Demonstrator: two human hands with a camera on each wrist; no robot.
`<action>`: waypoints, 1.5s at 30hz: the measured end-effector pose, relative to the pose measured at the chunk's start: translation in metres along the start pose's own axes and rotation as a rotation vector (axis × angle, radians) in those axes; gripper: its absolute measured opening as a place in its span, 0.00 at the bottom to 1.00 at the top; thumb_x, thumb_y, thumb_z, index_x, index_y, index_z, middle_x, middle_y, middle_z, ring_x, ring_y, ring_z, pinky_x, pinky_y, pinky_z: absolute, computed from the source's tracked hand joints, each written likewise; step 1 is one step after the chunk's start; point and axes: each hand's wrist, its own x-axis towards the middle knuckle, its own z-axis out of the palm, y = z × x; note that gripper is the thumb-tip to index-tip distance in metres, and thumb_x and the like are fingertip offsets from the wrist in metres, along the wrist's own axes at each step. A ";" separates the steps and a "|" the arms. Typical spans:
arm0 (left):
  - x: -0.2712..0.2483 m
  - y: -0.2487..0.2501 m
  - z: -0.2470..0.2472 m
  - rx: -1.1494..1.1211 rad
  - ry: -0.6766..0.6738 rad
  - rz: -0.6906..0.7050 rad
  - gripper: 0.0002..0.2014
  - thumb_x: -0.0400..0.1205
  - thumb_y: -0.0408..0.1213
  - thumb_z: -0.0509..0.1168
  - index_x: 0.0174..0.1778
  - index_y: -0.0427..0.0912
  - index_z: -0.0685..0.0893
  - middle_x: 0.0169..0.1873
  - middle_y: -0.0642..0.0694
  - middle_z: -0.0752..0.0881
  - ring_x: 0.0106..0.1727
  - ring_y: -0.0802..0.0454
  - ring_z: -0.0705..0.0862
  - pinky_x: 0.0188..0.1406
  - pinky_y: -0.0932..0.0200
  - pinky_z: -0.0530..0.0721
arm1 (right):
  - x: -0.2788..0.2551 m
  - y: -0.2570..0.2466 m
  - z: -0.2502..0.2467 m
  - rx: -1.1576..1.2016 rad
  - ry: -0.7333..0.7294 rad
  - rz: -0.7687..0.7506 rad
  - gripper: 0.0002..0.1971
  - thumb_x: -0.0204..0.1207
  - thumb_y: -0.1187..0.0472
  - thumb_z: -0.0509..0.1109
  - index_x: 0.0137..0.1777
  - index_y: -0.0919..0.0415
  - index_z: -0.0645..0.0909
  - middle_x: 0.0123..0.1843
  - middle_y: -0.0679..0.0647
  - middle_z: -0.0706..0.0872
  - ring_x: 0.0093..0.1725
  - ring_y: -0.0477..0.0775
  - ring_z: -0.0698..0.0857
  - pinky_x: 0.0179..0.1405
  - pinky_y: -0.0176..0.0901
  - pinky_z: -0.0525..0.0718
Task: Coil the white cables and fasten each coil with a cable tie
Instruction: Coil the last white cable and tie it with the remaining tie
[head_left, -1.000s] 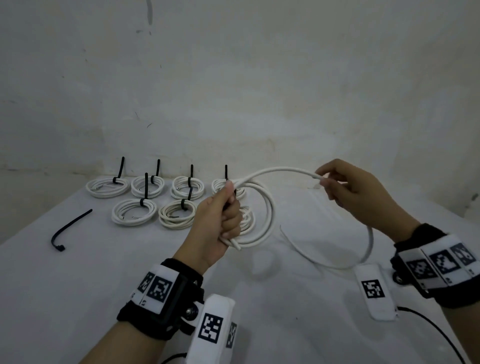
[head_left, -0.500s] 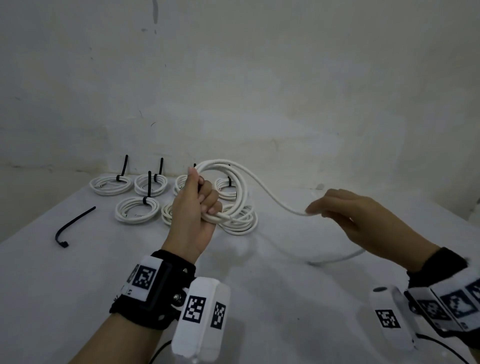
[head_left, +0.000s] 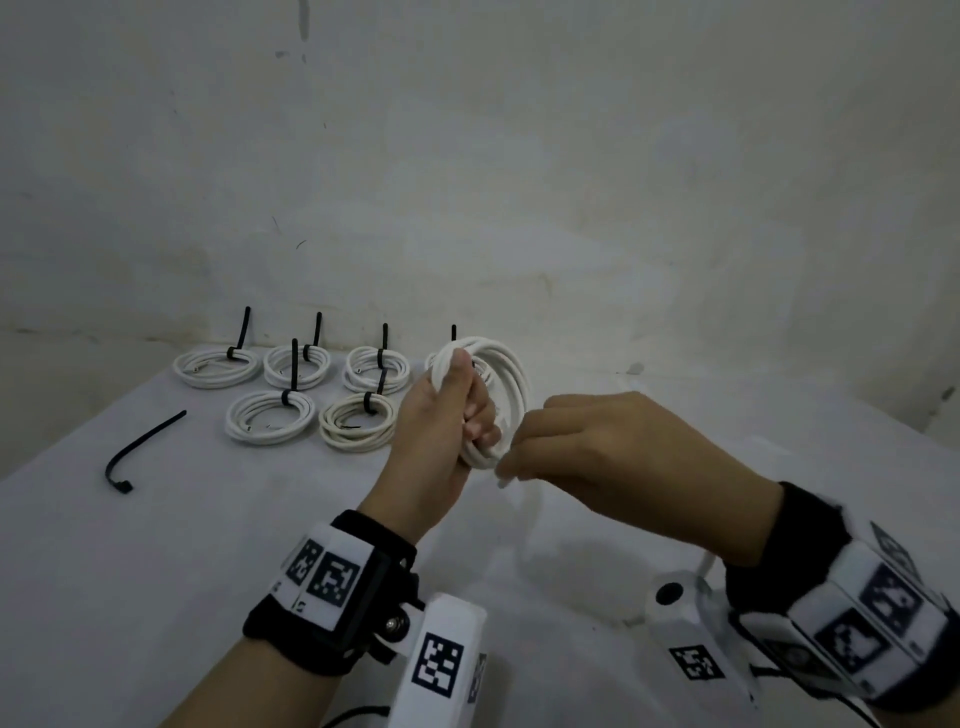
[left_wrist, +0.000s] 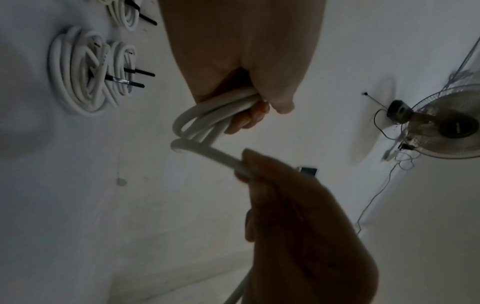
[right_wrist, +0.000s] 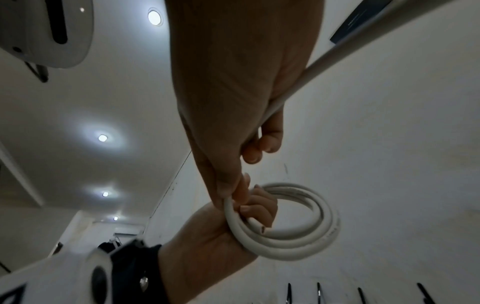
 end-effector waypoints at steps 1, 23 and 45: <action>-0.002 -0.002 0.001 0.045 -0.019 -0.002 0.19 0.77 0.52 0.57 0.31 0.39 0.67 0.21 0.47 0.65 0.20 0.57 0.66 0.19 0.65 0.69 | 0.003 0.001 -0.002 0.056 0.040 0.017 0.05 0.73 0.62 0.70 0.44 0.55 0.87 0.45 0.45 0.88 0.43 0.44 0.81 0.34 0.37 0.81; -0.012 -0.001 0.000 0.097 -0.290 -0.277 0.12 0.75 0.33 0.64 0.31 0.42 0.66 0.19 0.54 0.63 0.15 0.63 0.60 0.11 0.73 0.60 | 0.007 0.039 0.013 0.419 0.415 0.389 0.08 0.72 0.59 0.76 0.37 0.62 0.82 0.34 0.48 0.81 0.32 0.43 0.75 0.32 0.26 0.70; -0.008 0.002 -0.002 -0.318 -0.181 -0.230 0.29 0.53 0.58 0.82 0.30 0.44 0.72 0.18 0.54 0.63 0.12 0.65 0.62 0.05 0.74 0.62 | -0.019 0.040 0.030 1.042 0.556 0.819 0.09 0.85 0.65 0.57 0.44 0.67 0.74 0.29 0.53 0.84 0.22 0.52 0.81 0.23 0.44 0.85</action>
